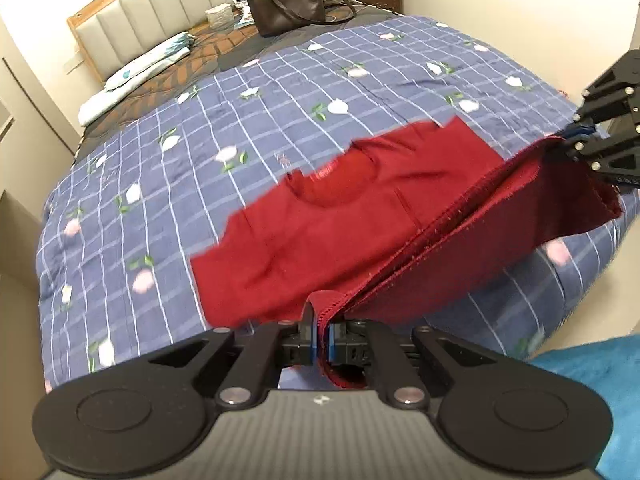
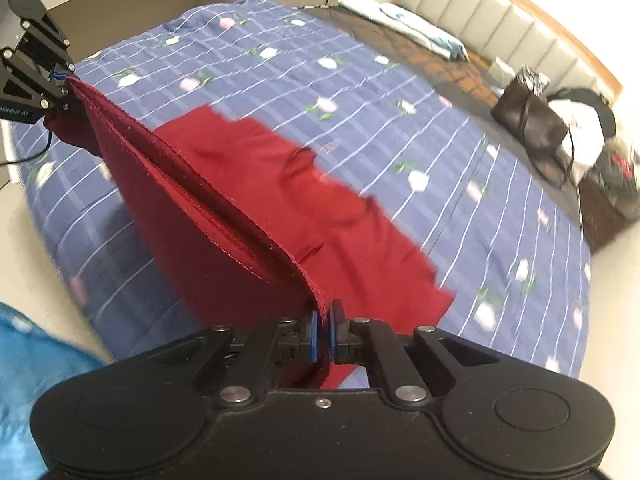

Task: Fold small clothes
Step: 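Lift the hem with both grippers and fold it over toward the collar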

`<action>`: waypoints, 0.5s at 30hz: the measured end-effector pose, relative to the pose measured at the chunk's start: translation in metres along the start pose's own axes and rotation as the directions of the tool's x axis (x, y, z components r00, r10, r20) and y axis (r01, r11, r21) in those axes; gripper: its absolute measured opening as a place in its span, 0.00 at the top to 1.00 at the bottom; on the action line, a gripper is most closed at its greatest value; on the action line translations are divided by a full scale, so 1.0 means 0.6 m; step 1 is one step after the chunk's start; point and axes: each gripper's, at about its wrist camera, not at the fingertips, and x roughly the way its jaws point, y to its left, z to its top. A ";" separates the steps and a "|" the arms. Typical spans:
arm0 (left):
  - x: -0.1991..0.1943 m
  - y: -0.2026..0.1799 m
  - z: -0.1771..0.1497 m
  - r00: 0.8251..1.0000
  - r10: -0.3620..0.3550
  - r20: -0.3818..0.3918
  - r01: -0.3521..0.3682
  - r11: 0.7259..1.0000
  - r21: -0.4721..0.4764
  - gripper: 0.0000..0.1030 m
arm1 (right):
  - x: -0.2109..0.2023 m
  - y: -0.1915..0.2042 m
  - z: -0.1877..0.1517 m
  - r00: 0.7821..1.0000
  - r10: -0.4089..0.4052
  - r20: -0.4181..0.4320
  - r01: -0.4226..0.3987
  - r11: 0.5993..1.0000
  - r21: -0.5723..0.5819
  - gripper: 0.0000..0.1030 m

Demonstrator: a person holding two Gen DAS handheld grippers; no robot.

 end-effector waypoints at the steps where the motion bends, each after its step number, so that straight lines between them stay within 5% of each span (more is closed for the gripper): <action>1: 0.013 0.013 0.020 1.000 -0.002 -0.007 0.002 1.000 0.003 0.96 | 0.012 -0.016 0.015 1.000 0.000 0.003 0.000 1.000 -0.009 0.95; 8: 0.124 0.082 0.144 0.997 -0.003 -0.080 0.001 1.000 -0.027 0.96 | 0.125 -0.120 0.116 0.999 0.032 -0.011 -0.032 0.999 -0.041 0.95; 15: 0.222 0.117 0.202 0.987 0.008 -0.162 -0.015 0.999 -0.041 0.96 | 0.230 -0.176 0.165 0.992 0.102 -0.068 -0.102 0.995 -0.008 0.95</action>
